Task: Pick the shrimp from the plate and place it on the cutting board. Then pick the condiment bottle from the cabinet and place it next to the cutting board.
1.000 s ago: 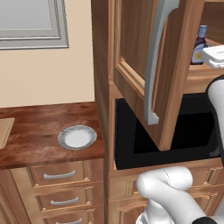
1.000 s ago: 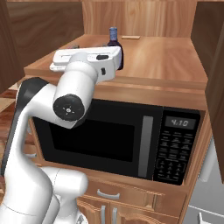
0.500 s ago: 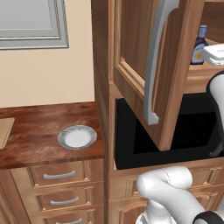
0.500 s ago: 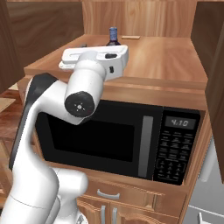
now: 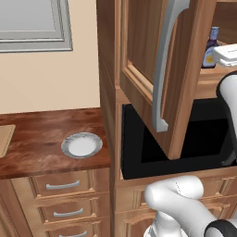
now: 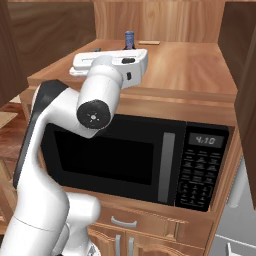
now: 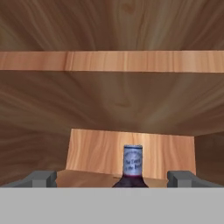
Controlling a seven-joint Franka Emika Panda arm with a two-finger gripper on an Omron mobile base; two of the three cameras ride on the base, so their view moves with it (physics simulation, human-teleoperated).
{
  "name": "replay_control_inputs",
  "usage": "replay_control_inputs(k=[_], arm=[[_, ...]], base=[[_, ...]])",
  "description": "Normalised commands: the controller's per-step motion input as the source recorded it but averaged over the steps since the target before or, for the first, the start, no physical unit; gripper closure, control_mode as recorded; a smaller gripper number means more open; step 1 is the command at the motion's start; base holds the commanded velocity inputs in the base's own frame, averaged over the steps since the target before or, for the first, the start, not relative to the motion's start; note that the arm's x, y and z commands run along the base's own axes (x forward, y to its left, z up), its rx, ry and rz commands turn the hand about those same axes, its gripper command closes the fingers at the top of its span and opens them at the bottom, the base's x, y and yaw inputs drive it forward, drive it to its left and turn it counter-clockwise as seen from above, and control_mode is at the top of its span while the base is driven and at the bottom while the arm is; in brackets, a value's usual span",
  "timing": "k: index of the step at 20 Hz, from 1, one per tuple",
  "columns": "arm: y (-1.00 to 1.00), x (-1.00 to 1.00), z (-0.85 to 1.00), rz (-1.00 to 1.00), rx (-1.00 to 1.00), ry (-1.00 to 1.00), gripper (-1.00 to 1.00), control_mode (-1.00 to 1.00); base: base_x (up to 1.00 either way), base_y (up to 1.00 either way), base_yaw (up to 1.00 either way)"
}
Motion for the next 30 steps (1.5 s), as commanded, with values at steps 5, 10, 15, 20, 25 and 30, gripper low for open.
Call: replay_control_inputs(k=[5,10,15,20,25,30], arm=[[0.0,0.18,0.0,0.0,0.0,0.0,-1.0,-1.0],[0.0,0.28,0.0,0.0,0.0,0.0,-1.0,-1.0],[-0.01,0.3,0.0,0.0,0.0,0.0,-1.0,-1.0],[-0.13,0.33,0.0,0.0,0.0,0.0,-1.0,-1.0],[-0.21,0.31,0.0,0.0,0.0,0.0,-1.0,-1.0],[-0.16,0.22,0.0,0.0,0.0,0.0,-1.0,-1.0]], base=[[0.0,0.0,0.0],[0.0,0.0,0.0],[0.0,0.0,0.0],[0.0,0.0,0.0],[0.0,0.0,0.0],[0.0,0.0,0.0]])
